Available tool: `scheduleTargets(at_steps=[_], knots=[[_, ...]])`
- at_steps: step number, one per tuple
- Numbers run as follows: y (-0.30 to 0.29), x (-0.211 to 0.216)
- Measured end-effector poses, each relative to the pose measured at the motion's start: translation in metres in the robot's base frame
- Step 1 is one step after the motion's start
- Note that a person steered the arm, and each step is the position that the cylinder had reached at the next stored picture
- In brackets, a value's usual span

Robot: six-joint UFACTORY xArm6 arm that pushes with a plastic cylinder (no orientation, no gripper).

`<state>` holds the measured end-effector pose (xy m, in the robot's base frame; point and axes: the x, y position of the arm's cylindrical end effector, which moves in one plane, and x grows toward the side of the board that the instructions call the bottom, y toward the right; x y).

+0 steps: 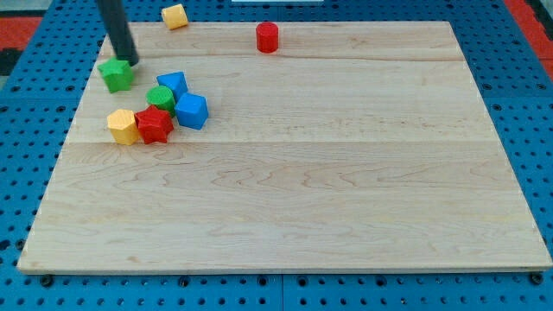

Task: Push the red circle to the group of blocks

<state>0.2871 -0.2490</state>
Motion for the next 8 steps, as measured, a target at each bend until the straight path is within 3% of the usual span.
scheduleTargets(at_steps=[2, 3, 4, 5, 6, 7, 8], knots=[[-0.025, 0.016], [0.026, 0.034], [0.038, 0.034], [0.05, 0.003], [0.121, -0.022], [0.14, -0.032], [0.217, -0.012]])
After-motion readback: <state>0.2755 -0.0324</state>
